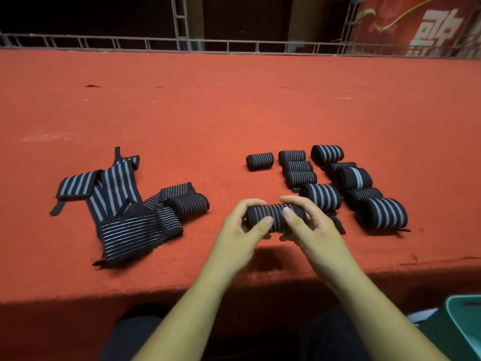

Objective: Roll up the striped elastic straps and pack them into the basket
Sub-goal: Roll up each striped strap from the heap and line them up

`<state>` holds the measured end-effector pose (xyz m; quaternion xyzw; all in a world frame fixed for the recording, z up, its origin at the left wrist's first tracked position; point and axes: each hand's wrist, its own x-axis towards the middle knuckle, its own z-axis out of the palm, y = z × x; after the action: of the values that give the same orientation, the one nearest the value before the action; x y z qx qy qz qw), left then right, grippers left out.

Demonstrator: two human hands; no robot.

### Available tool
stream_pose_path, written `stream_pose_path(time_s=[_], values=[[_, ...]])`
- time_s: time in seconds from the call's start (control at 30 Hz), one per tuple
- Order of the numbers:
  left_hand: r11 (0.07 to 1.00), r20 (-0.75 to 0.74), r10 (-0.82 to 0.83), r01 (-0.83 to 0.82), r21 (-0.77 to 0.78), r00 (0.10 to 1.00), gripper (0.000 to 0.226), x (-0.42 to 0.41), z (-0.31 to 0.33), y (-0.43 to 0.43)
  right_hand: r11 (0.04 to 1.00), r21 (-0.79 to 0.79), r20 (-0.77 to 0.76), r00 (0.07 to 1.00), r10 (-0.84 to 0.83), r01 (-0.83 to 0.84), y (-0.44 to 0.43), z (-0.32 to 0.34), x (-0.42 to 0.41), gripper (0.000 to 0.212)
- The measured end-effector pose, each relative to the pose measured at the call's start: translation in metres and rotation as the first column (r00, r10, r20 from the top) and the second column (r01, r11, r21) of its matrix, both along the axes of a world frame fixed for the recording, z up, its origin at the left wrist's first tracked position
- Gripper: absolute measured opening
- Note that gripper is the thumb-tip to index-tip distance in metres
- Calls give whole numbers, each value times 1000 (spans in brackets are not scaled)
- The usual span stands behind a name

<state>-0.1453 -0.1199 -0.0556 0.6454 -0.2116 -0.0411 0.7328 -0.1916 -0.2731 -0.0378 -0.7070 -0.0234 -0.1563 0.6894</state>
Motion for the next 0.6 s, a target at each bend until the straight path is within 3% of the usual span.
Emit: stream_pose_path(time_s=[0.3,0.5,0.6], values=[[979,-7,-166,166,117,986,41,7,-21,-84,930,-307,-7,977,-215,203,-99,-23,-10,19],[938,147,13,-63,340,989,40,18,-36,-121,792,-481,27,910,-414,375,-124,-43,-10,24],[875,191,7,-98,474,982,40,23,-42,-125,686,-610,74,891,-448,396,-124,-51,-7,22]])
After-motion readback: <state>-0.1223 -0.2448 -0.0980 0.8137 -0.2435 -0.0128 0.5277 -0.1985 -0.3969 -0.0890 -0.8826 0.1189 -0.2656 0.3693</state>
